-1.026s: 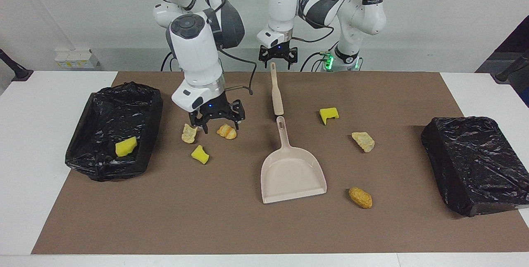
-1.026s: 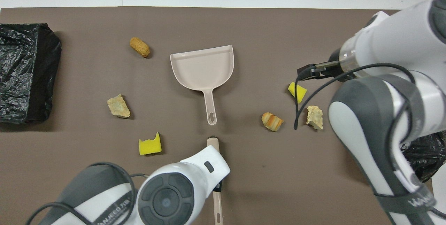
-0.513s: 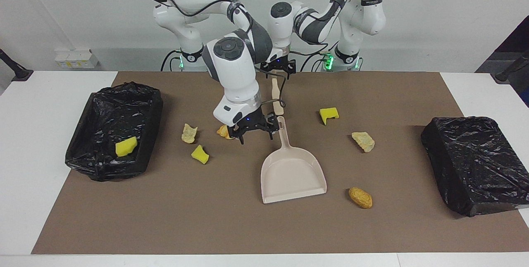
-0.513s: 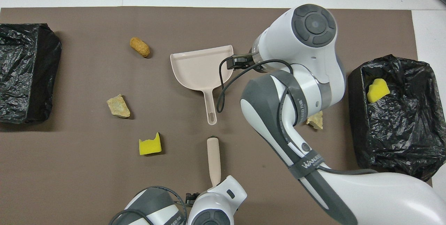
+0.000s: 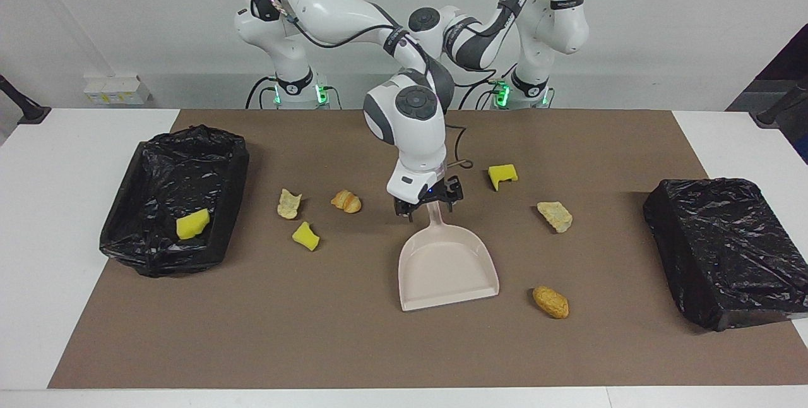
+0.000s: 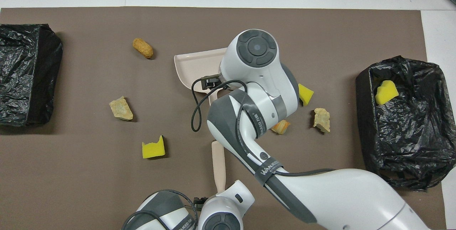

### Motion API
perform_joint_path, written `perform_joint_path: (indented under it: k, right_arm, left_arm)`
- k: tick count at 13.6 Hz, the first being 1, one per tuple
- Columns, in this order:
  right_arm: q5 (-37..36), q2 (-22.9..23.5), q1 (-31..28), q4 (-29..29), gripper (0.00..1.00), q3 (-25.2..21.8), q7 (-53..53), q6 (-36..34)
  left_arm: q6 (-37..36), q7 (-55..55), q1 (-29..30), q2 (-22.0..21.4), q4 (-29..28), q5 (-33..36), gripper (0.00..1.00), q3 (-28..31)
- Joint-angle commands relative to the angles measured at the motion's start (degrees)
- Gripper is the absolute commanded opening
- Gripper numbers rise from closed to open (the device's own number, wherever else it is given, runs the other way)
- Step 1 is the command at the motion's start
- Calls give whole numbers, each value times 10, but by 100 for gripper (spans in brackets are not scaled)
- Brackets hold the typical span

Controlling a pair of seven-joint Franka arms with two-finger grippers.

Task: Sweep and dump trash in bin

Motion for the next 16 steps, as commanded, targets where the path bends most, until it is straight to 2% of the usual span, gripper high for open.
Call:
perform_joint_path:
  k: [1, 3, 4, 7, 10, 13, 16]
  right_arm:
    - [-15, 8, 14, -18, 100, 3, 10, 28]
    - [-35, 2, 12, -50, 100, 4, 7, 25]
    - [-37, -3, 13, -56, 100, 4, 6, 18]
    - [-40, -4, 14, -53, 100, 4, 7, -5]
    - [-40, -15, 10, -51, 100, 4, 6, -14]
    - [-36, -15, 9, -48, 99, 4, 7, -17]
    - [-31, -18, 7, -45, 92, 4, 7, -19]
  left_arm:
    - [6, 10, -21, -8, -13, -5, 18, 10]
    - [-22, 28, -18, -9, -12, -5, 0, 11]
    - [-52, 31, -11, -10, -8, -5, 0, 12]
    - [-71, 78, 26, -23, -1, -5, 0, 15]
    - [-158, 139, 59, -35, 19, 3, 0, 18]
    - [-178, 243, 136, -76, 21, 6, 0, 18]
    - [-208, 322, 208, -93, 42, 31, 0, 18]
